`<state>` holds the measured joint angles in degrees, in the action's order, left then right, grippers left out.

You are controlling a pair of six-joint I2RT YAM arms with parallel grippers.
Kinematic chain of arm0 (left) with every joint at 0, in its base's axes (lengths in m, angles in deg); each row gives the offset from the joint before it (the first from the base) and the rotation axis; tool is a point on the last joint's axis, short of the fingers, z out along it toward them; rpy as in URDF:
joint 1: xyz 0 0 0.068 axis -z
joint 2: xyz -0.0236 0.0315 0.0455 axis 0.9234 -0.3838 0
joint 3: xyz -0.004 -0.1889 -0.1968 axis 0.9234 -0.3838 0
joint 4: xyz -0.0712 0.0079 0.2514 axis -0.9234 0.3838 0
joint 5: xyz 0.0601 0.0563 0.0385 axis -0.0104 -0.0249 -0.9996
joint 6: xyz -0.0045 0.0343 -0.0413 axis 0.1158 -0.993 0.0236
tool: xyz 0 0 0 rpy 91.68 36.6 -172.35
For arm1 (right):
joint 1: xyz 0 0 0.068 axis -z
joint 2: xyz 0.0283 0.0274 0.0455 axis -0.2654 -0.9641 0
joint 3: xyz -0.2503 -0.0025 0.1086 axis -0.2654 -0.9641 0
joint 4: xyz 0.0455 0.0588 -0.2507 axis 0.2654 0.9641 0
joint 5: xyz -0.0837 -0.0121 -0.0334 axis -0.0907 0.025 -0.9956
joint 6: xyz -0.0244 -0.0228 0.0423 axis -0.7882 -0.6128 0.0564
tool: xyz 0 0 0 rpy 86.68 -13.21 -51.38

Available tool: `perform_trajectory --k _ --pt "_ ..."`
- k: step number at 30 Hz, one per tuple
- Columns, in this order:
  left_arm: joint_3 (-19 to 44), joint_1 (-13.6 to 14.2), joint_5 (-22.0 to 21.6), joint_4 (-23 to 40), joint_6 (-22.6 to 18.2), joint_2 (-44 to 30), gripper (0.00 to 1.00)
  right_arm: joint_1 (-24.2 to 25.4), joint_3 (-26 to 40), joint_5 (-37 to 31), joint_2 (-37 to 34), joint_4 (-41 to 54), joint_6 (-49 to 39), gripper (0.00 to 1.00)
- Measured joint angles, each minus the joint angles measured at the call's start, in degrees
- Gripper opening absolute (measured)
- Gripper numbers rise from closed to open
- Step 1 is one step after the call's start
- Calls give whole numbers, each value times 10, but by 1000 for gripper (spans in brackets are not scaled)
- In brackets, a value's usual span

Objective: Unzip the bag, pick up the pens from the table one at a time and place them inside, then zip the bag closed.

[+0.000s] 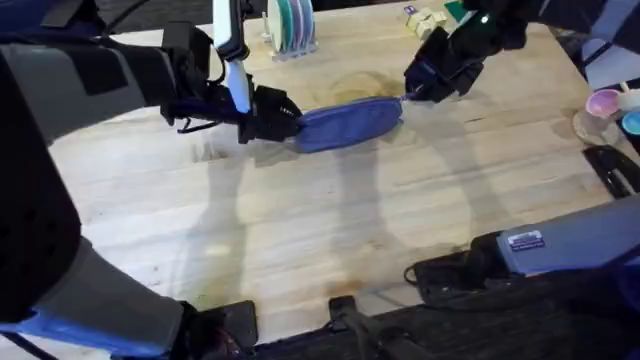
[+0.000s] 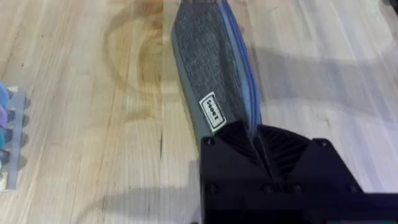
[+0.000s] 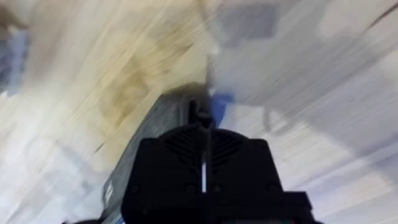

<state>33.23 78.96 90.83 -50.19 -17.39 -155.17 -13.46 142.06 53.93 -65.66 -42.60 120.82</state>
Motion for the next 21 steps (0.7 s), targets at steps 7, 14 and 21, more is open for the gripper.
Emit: perform_trajectory --k 7,14,21 --pt "0 0 1 0 0 0 45 0 -52 -41 -1 -54 0 33" --pt "0 1 1 -5 0 0 45 0 -70 -49 -2 -79 -7 32" --pt "-1 -8 -15 -8 0 0 44 21 -70 -123 40 -72 -78 664"
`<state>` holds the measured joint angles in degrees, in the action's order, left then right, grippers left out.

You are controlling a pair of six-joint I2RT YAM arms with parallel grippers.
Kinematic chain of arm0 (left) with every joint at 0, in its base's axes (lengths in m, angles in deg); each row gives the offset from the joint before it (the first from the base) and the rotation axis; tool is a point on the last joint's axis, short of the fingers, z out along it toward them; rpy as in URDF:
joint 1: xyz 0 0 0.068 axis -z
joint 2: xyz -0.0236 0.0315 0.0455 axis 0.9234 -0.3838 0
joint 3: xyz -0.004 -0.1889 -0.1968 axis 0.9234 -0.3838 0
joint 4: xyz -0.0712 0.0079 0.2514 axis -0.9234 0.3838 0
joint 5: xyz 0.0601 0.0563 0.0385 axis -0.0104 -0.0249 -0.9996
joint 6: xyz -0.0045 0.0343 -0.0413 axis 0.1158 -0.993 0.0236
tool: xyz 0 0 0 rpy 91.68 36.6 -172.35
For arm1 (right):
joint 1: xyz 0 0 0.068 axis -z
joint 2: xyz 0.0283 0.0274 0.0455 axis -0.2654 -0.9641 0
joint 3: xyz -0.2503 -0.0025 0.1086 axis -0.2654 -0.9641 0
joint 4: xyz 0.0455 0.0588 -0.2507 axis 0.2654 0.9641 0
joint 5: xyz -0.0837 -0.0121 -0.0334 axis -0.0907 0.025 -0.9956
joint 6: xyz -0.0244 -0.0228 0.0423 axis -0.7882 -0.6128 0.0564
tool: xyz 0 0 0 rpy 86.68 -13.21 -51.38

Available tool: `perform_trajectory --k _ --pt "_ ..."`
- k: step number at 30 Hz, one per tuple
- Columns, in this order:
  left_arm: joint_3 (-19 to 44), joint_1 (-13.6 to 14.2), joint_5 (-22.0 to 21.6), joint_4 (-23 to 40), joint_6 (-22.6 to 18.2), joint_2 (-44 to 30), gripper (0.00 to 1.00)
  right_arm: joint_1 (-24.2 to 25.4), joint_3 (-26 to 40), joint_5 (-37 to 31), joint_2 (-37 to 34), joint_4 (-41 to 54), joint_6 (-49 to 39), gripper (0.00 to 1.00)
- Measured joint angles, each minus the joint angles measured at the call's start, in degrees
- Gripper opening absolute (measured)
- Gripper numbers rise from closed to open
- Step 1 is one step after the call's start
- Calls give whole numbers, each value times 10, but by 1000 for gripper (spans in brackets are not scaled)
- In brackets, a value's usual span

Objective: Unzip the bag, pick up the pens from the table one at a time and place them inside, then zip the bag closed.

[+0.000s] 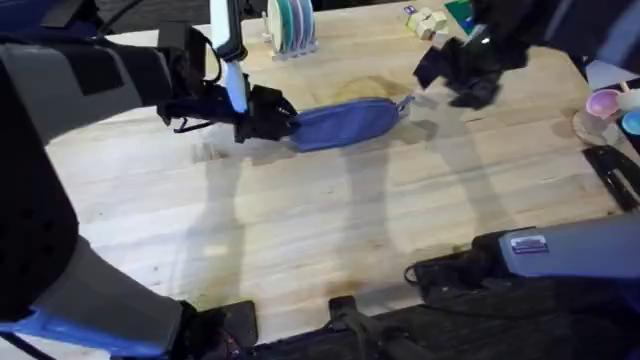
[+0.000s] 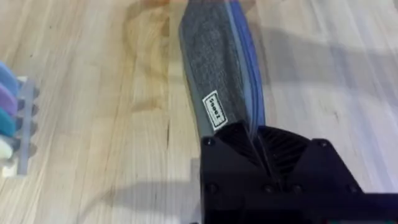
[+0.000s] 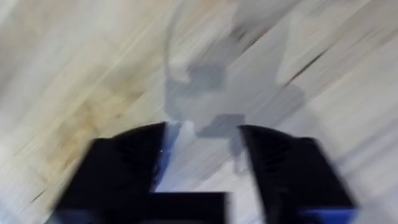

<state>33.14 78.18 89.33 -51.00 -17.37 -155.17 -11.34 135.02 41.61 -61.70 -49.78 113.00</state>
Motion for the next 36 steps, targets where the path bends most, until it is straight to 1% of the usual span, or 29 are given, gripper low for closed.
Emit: perform_trajectory --k 1,2,3,5,9,15,16,17,20,21,22,23,25,29,36 --pt "0 -2 -1 0 0 0 44 5 0 -12 15 2 -12 817" --pt "0 -4 -1 0 0 0 44 7 0 -17 29 3 -26 942" --pt "0 -5 -1 0 0 0 44 7 0 -18 46 4 -43 983" --pt "0 -5 -2 0 0 0 44 7 0 -7 80 5 -77 996" --pt "0 -5 -2 0 0 0 44 6 0 35 141 21 -133 997" --pt "0 -5 -2 0 0 0 44 6 0 66 213 55 -169 997" --pt "0 -5 -2 0 0 0 59 6 0 72 223 57 -175 997" --pt "0 -5 -2 0 -2 0 137 6 0 78 234 61 -184 997" --pt "0 -6 2 0 0 0 593 6 0 90 263 81 -214 997" --pt "0 -6 2 1 0 0 772 6 0 92 271 90 -223 997" --pt "0 -7 2 1 0 0 903 6 0 95 280 100 -234 997" --pt "0 -7 3 2 1 0 970 6 0 95 287 110 -244 997" --pt "0 -7 3 2 1 0 990 6 0 98 300 132 -263 997" --pt "0 -7 3 2 2 0 992 6 0 100 322 162 -300 997" --pt "0 -7 3 5 2 0 994 6 0 111 353 171 -337 997"
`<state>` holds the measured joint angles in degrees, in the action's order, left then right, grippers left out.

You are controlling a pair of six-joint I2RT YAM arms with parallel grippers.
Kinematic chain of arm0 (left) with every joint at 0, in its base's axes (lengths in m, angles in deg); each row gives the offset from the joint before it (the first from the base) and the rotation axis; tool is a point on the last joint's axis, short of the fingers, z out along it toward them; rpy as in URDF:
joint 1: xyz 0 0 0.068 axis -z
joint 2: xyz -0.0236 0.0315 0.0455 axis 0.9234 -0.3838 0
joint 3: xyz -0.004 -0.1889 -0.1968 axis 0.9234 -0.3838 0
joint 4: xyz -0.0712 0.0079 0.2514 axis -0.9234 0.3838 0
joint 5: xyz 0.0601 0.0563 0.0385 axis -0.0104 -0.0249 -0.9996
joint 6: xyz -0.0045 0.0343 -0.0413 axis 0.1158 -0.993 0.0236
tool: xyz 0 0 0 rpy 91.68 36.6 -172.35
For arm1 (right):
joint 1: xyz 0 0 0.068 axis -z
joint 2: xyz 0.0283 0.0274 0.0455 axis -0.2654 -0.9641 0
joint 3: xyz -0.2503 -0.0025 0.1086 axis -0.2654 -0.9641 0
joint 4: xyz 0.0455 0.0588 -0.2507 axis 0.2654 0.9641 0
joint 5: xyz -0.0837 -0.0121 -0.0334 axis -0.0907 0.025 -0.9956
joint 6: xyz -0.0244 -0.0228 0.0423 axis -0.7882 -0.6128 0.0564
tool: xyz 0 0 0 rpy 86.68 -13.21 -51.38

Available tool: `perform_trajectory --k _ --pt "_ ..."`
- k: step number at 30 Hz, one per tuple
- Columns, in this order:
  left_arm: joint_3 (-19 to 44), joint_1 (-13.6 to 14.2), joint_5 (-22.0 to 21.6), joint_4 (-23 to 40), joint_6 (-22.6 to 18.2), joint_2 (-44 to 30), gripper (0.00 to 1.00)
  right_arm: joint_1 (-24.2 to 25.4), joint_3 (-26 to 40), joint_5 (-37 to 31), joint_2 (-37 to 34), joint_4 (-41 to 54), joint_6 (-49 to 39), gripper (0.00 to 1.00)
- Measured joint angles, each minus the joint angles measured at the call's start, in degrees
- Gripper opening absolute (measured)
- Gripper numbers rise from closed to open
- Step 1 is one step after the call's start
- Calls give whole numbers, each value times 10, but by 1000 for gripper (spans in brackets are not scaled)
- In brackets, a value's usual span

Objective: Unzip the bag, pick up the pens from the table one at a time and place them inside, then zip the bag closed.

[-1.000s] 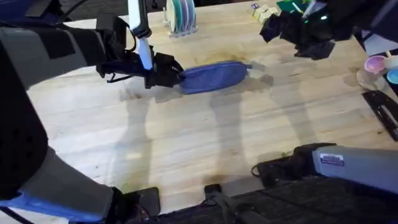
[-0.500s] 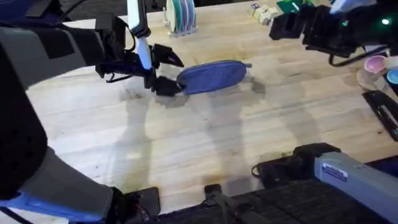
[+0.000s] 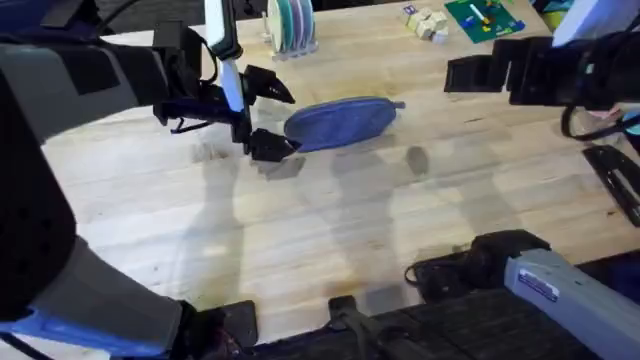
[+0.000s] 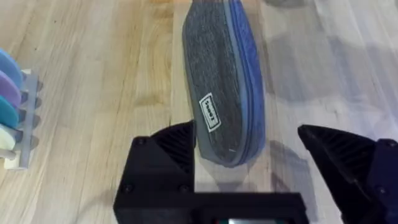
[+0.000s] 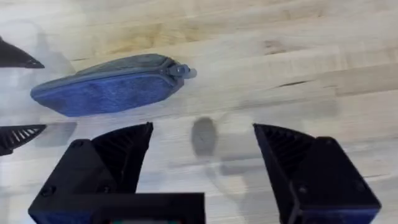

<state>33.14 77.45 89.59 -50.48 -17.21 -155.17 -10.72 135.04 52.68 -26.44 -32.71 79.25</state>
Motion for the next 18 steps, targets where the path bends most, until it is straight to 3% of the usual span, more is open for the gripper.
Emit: perform_trajectory --k 7,18 --pt "0 -4 -11 6 2 7 995 0 0 2 5 19 -10 997" --pt "0 -5 -152 21 113 188 995 0 0 3 5 36 -47 997"
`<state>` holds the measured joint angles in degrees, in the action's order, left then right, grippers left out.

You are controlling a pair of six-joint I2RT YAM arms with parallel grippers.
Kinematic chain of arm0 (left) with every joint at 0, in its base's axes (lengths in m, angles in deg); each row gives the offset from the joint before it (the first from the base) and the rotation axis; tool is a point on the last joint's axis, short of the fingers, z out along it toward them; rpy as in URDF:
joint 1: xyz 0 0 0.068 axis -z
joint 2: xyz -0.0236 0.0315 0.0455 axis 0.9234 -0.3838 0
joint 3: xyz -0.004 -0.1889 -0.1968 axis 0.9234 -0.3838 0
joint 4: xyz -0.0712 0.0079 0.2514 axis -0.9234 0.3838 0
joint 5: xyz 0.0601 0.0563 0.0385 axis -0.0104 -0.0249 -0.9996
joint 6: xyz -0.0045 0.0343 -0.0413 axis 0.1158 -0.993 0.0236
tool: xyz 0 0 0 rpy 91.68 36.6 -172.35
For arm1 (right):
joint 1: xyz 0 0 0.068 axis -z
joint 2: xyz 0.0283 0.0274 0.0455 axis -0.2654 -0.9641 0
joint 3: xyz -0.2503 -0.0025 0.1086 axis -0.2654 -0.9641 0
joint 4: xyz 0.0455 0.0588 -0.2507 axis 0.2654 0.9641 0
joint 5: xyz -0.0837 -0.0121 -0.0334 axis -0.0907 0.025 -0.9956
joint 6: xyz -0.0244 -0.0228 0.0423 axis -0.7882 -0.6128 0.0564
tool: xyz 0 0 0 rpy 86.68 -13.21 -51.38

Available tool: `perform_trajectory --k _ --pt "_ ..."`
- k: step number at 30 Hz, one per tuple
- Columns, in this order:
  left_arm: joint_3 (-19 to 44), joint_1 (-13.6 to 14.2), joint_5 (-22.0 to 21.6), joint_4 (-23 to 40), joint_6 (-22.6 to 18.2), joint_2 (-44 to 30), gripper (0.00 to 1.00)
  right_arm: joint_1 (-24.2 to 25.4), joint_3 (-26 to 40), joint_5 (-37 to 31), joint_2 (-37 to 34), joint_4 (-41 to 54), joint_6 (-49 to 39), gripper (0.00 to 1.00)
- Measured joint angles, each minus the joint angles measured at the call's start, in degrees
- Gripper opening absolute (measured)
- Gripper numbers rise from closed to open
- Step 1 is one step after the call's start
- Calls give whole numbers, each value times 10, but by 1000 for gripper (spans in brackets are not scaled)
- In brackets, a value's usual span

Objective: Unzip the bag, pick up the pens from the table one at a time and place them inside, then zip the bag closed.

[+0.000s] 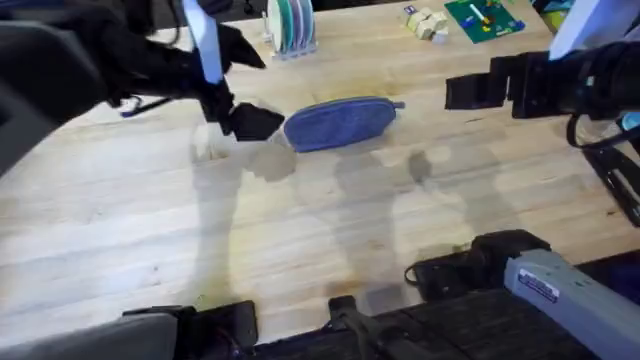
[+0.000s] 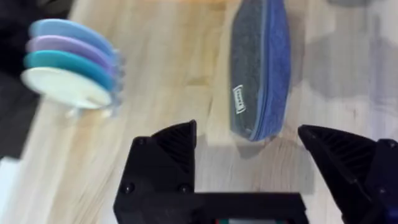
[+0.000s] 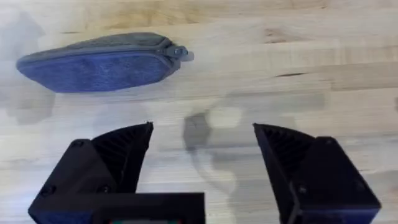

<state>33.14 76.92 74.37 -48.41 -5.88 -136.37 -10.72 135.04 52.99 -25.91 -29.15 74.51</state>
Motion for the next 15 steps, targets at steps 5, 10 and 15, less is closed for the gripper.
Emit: perform_trajectory --k 5,10,15 --pt "0 0 -64 31 73 88 993 0 0 0 0 0 -4 998" --pt "0 0 -126 97 145 152 993 0 0 19 0 -1 -5 997" --pt "0 0 -170 152 192 192 993 0 0 34 0 -2 -6 998"
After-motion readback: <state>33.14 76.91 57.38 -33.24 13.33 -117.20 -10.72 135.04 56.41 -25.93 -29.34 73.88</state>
